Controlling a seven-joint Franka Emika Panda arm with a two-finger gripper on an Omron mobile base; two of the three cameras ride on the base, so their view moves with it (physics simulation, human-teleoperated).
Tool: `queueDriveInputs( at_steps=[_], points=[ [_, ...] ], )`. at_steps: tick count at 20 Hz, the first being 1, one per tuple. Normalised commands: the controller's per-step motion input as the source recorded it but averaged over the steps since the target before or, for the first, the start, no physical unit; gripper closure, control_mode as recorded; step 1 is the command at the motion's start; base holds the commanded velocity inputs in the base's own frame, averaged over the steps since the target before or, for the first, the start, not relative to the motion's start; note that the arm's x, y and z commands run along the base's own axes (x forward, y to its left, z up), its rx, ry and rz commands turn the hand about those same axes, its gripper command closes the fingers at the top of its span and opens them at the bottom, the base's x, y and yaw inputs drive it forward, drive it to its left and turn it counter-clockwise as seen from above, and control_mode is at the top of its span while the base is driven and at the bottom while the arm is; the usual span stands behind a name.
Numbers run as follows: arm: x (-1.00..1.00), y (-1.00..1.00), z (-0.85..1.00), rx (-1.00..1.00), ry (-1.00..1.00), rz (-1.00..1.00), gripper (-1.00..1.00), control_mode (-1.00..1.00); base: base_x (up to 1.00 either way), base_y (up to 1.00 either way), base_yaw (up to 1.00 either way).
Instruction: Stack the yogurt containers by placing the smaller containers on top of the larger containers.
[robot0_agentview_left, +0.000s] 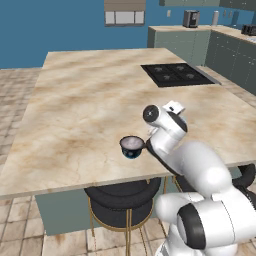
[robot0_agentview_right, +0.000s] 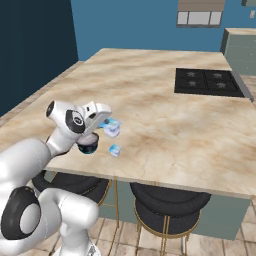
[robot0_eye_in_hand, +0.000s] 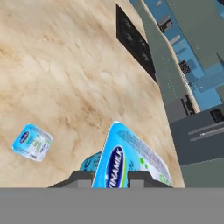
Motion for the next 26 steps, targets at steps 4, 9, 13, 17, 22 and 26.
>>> queueDriveInputs(
  at_steps=[4,9,13,17,22,26],
  points=[
    [-0.12,0.41,0.03,-0.04,0.04,0.00,1.00,-1.00,0.00,0.00,0.00],
    [-0.10,0.40,0.00,-0.04,0.04,0.00,1.00,-1.00,0.00,0.00,0.00],
    [-0.01,0.36,-0.02,-0.05,0.02,0.00,1.00,-1.00,0.00,0.00,0.00],
    [0.00,0.36,0.00,-0.04,0.00,0.00,1.00,-1.00,0.00,0.00,0.00],
    [0.00,0.33,0.00,0.00,0.00,0.00,1.00,-1.00,0.00,0.00,0.00],
    [0.00,0.32,0.00,0.00,0.00,0.00,1.00,-1.00,0.00,0.00,0.00]
  ],
)
